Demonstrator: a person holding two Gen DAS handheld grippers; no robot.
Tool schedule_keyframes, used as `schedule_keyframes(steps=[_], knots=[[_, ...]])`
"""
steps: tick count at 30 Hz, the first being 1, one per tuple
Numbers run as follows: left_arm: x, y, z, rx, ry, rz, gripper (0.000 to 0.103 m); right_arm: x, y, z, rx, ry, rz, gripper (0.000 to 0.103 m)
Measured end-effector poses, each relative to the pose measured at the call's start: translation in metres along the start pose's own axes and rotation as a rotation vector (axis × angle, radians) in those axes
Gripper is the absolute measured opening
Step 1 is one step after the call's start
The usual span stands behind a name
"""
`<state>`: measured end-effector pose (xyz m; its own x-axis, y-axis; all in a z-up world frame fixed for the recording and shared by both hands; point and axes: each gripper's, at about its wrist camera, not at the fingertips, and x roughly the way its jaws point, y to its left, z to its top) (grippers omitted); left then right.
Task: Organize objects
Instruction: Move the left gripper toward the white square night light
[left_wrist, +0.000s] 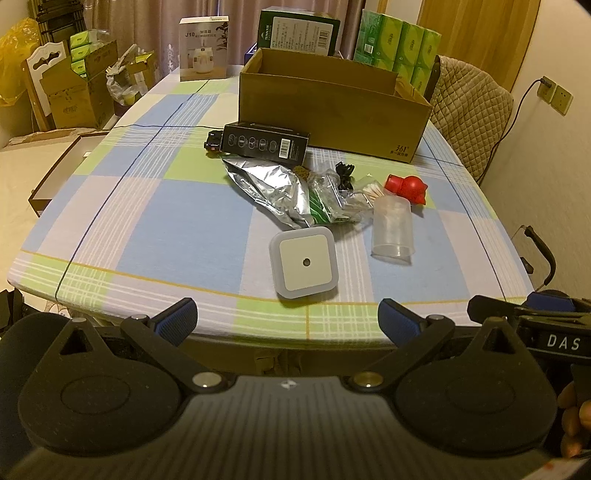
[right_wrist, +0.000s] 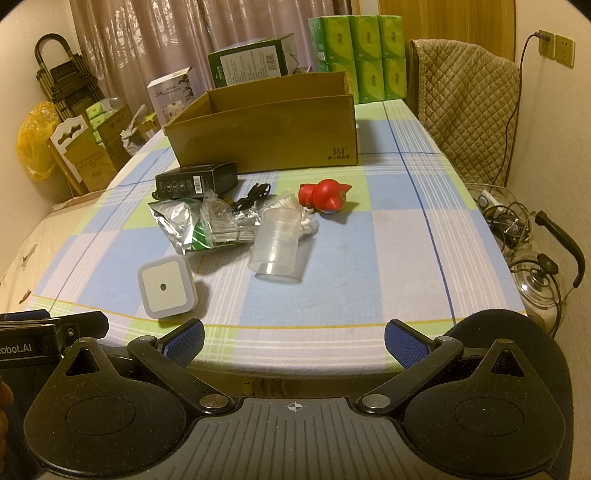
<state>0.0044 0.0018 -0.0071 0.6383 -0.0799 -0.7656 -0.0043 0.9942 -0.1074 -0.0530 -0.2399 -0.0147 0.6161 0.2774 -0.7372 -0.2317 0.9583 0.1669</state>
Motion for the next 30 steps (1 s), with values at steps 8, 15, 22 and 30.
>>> schedule_keyframes(steps=[8, 15, 22, 30], knots=[[0.001, 0.0, -0.001, -0.001, 0.002, 0.001, 0.102, 0.0, 0.0, 0.0, 0.0, 0.0, 0.001, 0.101], [0.001, 0.0, -0.001, -0.002, 0.002, 0.001, 0.102, 0.0, -0.003, -0.001, 0.001, -0.009, 0.0, 0.101], [0.009, 0.001, -0.001, 0.001, 0.016, 0.0, 0.102, 0.006, -0.003, 0.002, 0.004, -0.047, -0.012, 0.101], [0.029, -0.006, 0.009, 0.014, 0.004, 0.018, 0.102, 0.017, -0.011, 0.011, 0.003, -0.064, -0.015, 0.101]])
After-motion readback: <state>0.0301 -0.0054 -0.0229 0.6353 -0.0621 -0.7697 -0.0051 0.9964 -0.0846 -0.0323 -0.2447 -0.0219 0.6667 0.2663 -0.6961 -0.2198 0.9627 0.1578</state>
